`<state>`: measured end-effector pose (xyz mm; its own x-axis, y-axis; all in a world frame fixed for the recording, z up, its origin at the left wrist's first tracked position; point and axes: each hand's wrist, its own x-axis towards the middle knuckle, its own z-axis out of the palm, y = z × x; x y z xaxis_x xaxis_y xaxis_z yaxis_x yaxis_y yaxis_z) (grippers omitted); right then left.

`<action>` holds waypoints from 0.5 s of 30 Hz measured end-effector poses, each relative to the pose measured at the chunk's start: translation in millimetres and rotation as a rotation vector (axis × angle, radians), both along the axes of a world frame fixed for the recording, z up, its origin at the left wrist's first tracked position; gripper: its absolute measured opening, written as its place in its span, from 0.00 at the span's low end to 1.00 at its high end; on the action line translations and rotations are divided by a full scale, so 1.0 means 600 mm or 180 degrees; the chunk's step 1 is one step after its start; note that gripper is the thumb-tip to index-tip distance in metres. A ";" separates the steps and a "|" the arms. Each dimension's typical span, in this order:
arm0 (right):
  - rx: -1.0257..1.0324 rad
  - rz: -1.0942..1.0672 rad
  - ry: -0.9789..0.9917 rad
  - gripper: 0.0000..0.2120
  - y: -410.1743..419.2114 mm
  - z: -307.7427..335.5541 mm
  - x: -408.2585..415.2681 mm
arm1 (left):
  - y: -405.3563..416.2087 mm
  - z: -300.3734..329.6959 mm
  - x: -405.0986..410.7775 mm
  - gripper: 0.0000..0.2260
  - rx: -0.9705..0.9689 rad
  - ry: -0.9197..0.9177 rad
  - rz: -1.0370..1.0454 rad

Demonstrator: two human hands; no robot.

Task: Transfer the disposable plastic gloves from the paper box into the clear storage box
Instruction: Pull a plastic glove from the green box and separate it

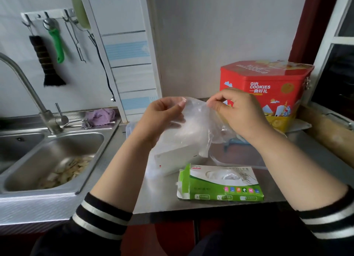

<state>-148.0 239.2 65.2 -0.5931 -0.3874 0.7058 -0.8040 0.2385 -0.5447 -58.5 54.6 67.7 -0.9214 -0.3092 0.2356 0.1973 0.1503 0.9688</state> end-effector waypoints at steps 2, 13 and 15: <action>0.0161 -0.0373 0.0504 0.03 -0.023 0.006 -0.016 | -0.010 0.009 -0.006 0.04 -0.0399 0.0080 0.0381; 0.2800 -0.0062 0.0152 0.18 -0.161 -0.036 0.008 | -0.113 -0.053 -0.022 0.17 -0.2965 -0.0561 0.1881; 0.3276 0.0270 -0.0725 0.16 -0.176 -0.028 -0.011 | -0.116 -0.061 -0.024 0.13 -0.3418 -0.0867 0.1762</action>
